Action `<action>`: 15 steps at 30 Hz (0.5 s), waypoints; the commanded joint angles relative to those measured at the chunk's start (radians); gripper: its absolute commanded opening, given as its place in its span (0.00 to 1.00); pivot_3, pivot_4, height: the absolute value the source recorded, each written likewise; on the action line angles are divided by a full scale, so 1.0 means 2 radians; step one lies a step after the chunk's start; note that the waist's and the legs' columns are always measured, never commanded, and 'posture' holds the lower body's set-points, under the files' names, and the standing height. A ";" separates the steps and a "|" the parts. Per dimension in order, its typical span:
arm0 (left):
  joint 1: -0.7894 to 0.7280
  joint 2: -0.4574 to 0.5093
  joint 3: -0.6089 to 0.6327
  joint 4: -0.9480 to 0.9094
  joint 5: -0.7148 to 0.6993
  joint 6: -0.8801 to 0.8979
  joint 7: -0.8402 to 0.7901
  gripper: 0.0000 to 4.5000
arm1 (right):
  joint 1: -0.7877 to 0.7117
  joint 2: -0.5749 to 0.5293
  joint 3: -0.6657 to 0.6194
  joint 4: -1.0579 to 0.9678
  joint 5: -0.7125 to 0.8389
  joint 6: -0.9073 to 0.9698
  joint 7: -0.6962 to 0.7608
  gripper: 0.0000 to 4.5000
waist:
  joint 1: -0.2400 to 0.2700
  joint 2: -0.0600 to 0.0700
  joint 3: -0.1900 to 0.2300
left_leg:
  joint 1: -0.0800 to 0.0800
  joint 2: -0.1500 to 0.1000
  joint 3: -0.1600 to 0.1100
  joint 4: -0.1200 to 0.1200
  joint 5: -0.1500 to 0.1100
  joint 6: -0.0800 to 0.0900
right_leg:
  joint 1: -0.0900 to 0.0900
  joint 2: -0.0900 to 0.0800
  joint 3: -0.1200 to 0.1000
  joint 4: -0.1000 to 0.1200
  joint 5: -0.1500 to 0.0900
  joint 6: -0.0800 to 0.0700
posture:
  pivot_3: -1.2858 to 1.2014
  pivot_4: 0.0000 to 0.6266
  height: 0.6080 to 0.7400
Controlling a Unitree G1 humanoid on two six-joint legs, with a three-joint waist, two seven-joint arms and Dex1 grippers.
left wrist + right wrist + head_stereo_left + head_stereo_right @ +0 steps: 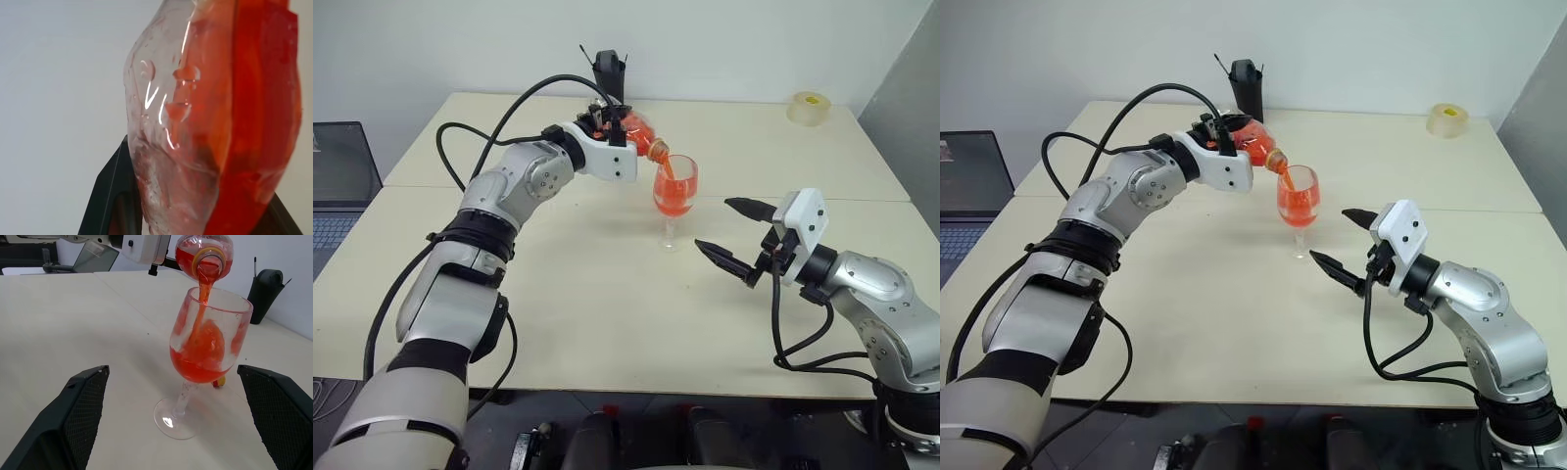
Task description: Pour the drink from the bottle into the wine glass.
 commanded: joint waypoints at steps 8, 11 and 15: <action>-0.022 0.006 0.004 -0.012 -0.006 -0.001 0.011 0.31 | -0.004 -0.003 -0.007 -0.018 0.001 -0.006 -0.002 1.00 | 0.000 0.000 0.000 | 0.000 0.000 0.000 0.000 0.000 0.000 | 0.000 0.000 0.000 0.000 0.000 0.000 | 0.52 0.24 1.00; -0.021 0.006 0.004 -0.012 -0.006 0.000 0.011 0.31 | -0.007 -0.002 -0.008 -0.017 0.002 -0.006 -0.002 1.00 | 0.000 0.000 0.000 | 0.000 0.000 0.000 0.000 0.000 0.000 | 0.000 0.000 0.000 0.000 0.000 0.000 | 0.52 0.24 1.00; -0.020 0.006 0.007 -0.013 -0.009 0.001 0.012 0.31 | -0.009 -0.001 -0.006 -0.017 0.002 -0.005 -0.003 1.00 | 0.000 0.000 0.000 | 0.000 0.000 0.000 0.000 0.000 0.000 | 0.000 0.000 0.000 0.001 0.000 0.000 | 0.52 0.24 1.00</action>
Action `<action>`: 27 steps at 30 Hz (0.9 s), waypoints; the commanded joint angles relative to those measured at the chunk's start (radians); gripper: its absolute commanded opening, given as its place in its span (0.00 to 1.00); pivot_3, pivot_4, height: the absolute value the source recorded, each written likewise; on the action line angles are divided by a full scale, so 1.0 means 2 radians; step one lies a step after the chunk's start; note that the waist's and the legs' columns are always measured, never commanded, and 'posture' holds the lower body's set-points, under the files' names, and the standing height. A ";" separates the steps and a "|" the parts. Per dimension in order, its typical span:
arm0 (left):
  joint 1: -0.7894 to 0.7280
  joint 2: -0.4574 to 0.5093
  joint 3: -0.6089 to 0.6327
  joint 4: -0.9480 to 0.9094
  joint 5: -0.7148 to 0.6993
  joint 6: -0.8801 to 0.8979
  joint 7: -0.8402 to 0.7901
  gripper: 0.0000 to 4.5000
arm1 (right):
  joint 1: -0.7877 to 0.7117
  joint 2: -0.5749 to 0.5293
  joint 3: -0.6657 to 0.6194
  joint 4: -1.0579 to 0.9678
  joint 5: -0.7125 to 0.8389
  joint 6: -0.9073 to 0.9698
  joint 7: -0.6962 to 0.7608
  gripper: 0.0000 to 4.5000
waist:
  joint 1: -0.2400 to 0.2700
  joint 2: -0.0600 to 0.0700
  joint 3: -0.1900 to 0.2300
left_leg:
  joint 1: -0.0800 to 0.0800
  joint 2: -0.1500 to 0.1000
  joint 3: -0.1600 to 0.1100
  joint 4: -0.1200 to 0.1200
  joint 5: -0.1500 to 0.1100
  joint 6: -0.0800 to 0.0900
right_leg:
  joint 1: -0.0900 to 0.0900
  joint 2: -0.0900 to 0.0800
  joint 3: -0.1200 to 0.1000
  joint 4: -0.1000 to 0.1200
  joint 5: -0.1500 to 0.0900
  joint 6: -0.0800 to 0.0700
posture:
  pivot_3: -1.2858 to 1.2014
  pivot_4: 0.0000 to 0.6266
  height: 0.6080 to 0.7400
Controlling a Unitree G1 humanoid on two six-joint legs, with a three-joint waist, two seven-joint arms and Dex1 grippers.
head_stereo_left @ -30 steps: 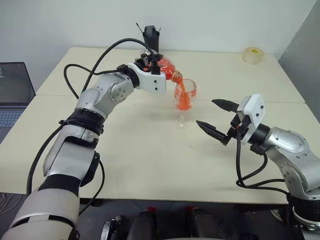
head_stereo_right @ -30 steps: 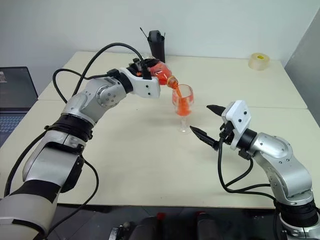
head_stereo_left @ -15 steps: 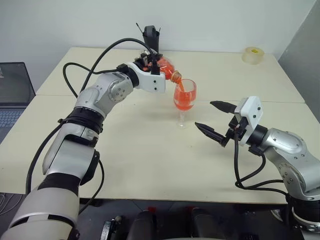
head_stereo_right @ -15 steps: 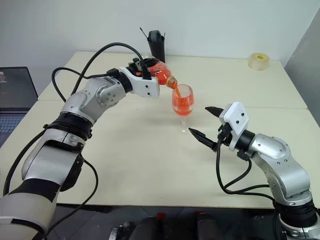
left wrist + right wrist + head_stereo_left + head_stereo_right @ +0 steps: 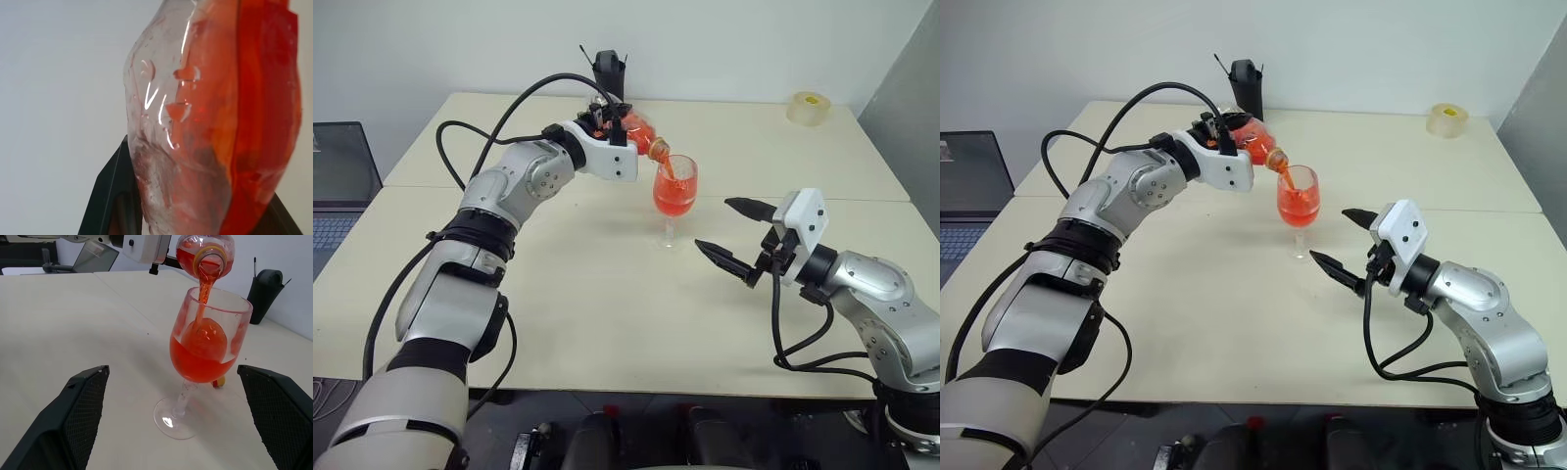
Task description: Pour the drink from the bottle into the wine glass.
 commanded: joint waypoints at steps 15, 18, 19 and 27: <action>0.026 -0.061 0.111 -0.040 -0.226 0.113 -0.126 0.30 | -0.020 0.001 -0.004 -0.019 0.007 -0.001 -0.002 1.00 | -0.002 0.000 0.000 | 0.000 0.000 0.001 0.000 0.000 0.000 | -0.002 0.000 0.001 0.002 0.000 0.000 | 0.52 0.24 1.00; 0.049 -0.078 0.159 -0.064 -0.299 0.192 -0.157 0.30 | -0.050 0.007 -0.016 -0.027 0.038 0.031 -0.014 1.00 | -0.003 0.000 0.000 | 0.000 0.001 0.002 0.000 0.000 0.000 | -0.002 0.000 0.002 0.003 0.000 0.000 | 0.52 0.24 1.00; 0.057 -0.082 0.174 -0.075 -0.321 0.221 -0.162 0.30 | -0.064 0.002 -0.019 -0.031 0.053 0.060 -0.019 1.00 | -0.003 0.000 0.000 | 0.000 0.001 0.002 0.001 0.000 0.000 | -0.003 0.000 0.003 0.004 0.000 0.000 | 0.52 0.24 1.00; 0.183 -0.068 0.280 -0.229 -0.425 0.436 -0.129 0.30 | -0.200 -0.010 -0.022 -0.057 0.188 0.254 -0.070 1.00 | -0.014 0.000 -0.001 | -0.001 0.002 0.004 0.001 0.000 0.000 | -0.007 0.000 0.005 0.007 0.000 0.000 | 0.52 0.24 1.00</action>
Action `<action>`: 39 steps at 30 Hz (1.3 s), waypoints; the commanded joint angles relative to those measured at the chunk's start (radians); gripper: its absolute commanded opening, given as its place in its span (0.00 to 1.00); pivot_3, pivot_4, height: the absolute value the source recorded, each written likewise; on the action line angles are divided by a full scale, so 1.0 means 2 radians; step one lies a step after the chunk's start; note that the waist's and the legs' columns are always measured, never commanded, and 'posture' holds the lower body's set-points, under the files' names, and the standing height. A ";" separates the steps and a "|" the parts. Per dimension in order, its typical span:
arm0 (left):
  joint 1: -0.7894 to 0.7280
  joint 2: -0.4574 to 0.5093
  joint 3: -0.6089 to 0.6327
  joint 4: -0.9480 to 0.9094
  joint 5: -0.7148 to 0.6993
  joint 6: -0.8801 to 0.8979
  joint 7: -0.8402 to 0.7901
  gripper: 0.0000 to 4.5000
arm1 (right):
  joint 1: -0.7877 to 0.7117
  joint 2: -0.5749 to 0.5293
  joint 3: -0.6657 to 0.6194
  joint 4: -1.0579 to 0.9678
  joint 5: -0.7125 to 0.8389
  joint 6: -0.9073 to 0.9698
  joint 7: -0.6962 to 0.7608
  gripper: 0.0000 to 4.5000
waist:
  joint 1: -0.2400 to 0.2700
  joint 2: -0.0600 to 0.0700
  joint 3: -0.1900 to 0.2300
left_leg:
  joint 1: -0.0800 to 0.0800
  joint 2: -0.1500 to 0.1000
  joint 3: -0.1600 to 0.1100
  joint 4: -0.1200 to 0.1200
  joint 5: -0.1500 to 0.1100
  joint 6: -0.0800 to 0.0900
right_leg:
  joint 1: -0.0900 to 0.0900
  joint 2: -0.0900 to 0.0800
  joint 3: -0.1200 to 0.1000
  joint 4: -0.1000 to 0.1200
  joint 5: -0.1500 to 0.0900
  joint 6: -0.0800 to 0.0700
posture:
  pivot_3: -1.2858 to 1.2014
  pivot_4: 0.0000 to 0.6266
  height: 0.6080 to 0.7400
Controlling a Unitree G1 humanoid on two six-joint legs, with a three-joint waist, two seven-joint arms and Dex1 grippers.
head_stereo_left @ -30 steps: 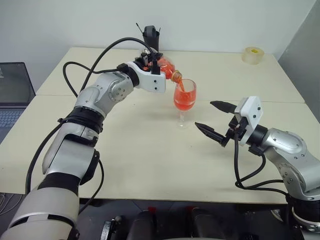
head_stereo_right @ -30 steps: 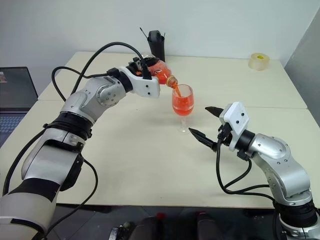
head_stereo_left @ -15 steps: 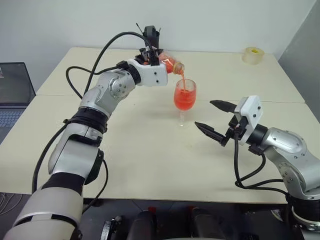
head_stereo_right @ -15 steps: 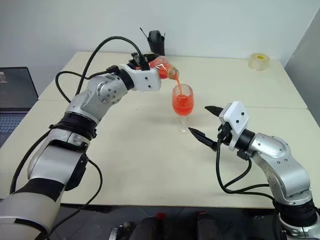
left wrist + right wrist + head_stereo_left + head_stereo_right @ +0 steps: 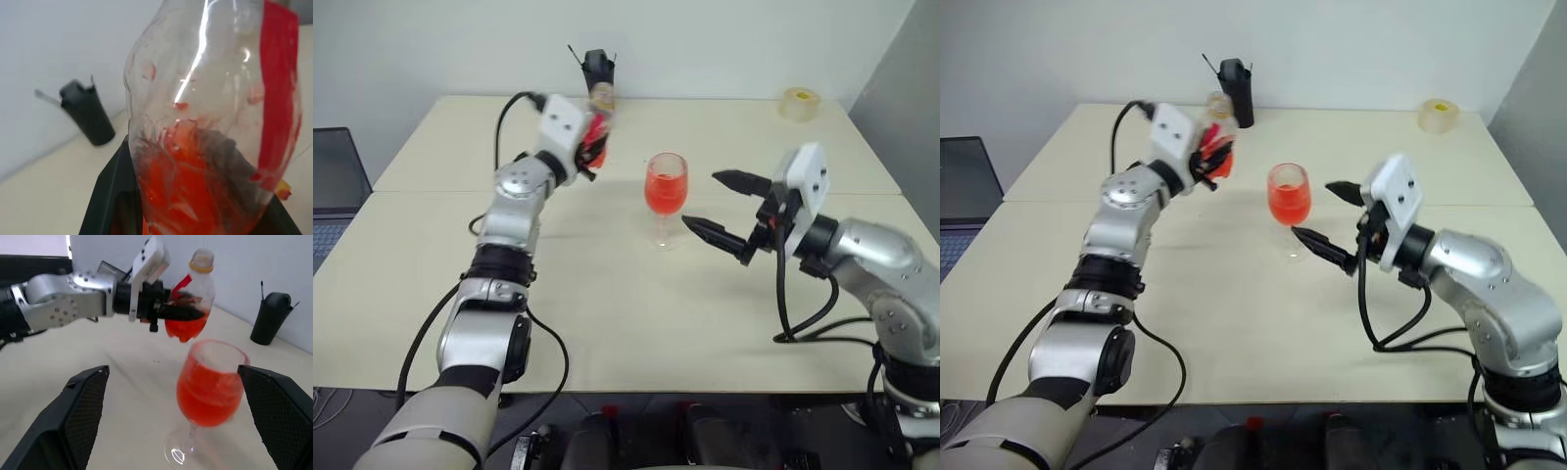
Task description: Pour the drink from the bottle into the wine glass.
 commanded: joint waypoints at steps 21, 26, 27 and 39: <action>0.174 -0.035 0.088 -0.161 -0.057 0.091 0.153 0.72 | -0.083 0.080 0.118 0.043 -0.017 0.152 -0.094 1.00 | 0.011 -0.002 -0.002 | -0.001 -0.001 0.000 0.000 0.000 0.000 | -0.001 -0.003 -0.001 0.000 0.000 0.000 | 0.52 0.24 1.00; 0.177 -0.032 0.084 -0.166 -0.055 0.093 0.159 0.99 | -0.082 0.077 0.120 0.047 -0.029 0.147 -0.085 1.00 | 0.011 -0.002 -0.002 | -0.001 -0.001 0.000 0.000 0.000 0.000 | -0.001 -0.003 -0.001 0.000 0.000 0.000 | 0.52 0.24 1.00; 0.179 -0.029 0.082 -0.170 -0.053 0.094 0.158 0.99 | -0.081 0.076 0.120 0.047 -0.031 0.147 -0.084 1.00 | 0.011 -0.002 -0.002 | -0.001 -0.001 0.000 0.000 0.000 0.000 | -0.001 -0.003 -0.001 0.000 0.000 0.000 | 0.52 0.24 1.00; 0.204 0.073 0.088 -0.295 -0.126 0.211 0.038 0.99 | -0.076 0.057 0.119 0.048 -0.050 0.136 -0.054 1.00 | 0.010 -0.002 -0.002 | -0.001 -0.001 0.000 0.000 0.000 0.000 | -0.001 -0.002 -0.001 -0.001 0.000 0.000 | 0.52 0.24 1.00</action>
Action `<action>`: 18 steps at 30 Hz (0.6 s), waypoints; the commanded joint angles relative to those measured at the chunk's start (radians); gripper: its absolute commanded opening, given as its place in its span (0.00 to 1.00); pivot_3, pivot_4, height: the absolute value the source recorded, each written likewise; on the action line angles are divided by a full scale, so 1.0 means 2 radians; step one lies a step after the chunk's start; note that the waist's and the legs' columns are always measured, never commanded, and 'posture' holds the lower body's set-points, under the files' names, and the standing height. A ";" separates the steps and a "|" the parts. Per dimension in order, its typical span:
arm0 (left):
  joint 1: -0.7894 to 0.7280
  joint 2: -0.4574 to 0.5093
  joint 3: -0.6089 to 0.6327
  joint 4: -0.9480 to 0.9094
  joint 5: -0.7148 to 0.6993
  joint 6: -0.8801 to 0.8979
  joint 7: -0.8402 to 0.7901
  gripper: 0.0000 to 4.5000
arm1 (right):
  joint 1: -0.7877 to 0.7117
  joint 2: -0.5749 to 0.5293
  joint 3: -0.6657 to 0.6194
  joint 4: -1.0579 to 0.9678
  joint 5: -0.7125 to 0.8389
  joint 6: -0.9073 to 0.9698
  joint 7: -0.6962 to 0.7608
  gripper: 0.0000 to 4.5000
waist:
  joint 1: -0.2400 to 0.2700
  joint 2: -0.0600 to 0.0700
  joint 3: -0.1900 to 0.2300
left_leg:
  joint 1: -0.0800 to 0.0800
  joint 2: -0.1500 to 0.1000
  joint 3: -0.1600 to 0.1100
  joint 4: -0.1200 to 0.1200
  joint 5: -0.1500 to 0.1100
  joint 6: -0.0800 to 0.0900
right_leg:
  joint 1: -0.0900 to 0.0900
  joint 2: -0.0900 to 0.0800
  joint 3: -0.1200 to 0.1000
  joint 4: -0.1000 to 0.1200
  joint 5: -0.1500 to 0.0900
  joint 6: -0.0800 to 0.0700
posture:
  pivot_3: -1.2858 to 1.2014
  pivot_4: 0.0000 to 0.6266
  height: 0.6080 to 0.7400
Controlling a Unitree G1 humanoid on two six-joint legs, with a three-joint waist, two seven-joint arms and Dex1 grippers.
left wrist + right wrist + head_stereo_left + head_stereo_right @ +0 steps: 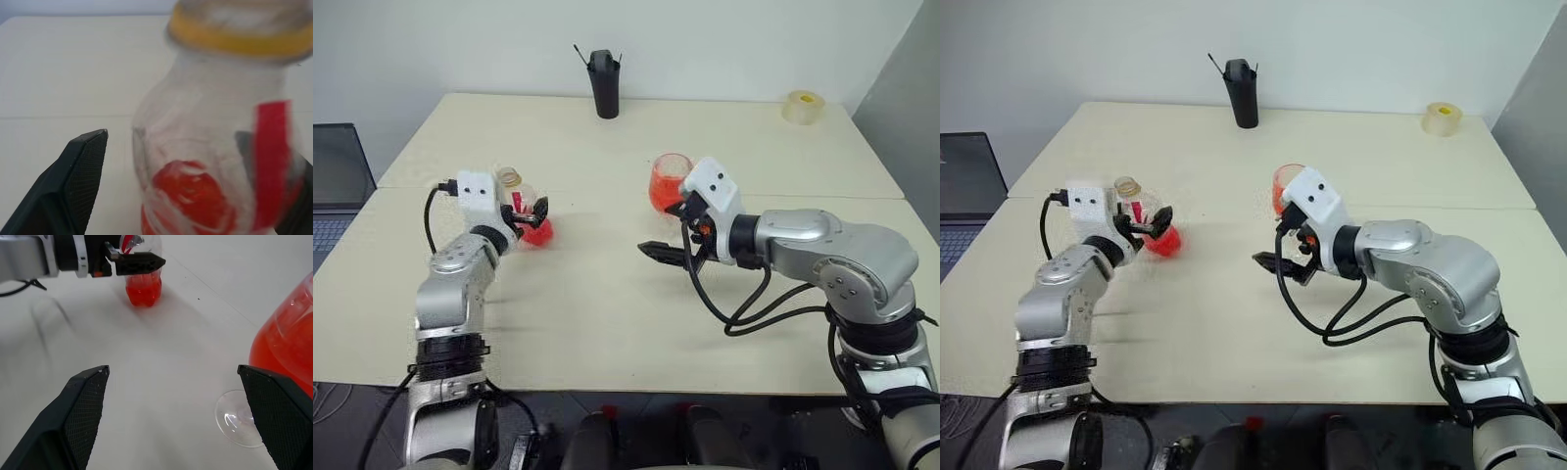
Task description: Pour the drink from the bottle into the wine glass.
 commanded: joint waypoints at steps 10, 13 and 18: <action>-0.026 0.133 0.027 -0.050 -0.072 0.033 -0.142 0.99 | 0.004 -0.034 -0.013 -0.004 -0.010 -0.028 0.045 1.00 | 0.001 0.000 0.000 | 0.000 0.000 0.000 0.000 -0.001 0.001 | 0.000 0.002 0.000 0.000 0.000 0.000 | 0.52 0.24 1.00; -0.039 0.161 0.034 -0.071 -0.127 0.030 -0.230 0.99 | 0.016 -0.063 -0.040 -0.006 -0.003 -0.044 0.071 1.00 | 0.001 0.000 0.000 | 0.000 0.000 0.000 0.000 -0.001 0.002 | 0.000 0.002 0.000 -0.001 0.000 0.000 | 0.52 0.24 1.00; -0.031 0.213 0.035 -0.115 -0.212 0.062 -0.348 0.99 | 0.054 -0.122 -0.103 -0.020 0.020 -0.071 0.125 1.00 | 0.001 0.000 0.000 | -0.001 0.000 0.000 0.000 -0.001 0.002 | 0.000 0.002 0.000 -0.001 0.000 0.000 | 0.52 0.24 1.00</action>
